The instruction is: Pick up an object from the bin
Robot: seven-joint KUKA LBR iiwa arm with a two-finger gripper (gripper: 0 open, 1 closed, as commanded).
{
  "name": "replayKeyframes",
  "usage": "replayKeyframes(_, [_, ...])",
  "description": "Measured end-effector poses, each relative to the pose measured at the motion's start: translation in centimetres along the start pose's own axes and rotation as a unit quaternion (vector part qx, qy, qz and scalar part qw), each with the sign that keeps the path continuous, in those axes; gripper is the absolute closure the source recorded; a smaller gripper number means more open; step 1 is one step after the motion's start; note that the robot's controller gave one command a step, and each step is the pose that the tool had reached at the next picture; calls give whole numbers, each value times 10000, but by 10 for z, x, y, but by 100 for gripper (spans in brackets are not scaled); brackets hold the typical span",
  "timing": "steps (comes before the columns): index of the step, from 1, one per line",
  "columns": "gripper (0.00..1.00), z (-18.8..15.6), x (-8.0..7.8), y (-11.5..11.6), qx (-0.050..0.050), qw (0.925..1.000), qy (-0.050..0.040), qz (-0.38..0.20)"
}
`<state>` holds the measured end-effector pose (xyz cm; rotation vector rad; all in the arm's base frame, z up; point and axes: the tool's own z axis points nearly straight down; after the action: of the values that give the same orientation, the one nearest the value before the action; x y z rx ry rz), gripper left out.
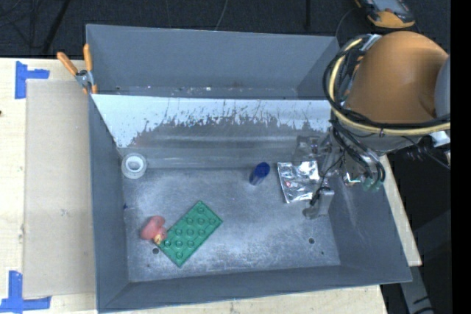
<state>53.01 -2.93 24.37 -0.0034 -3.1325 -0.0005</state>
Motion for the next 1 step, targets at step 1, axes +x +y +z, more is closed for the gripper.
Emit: replayKeyframes(1, [0,178,-35,-75,-3,9991,-12,425])
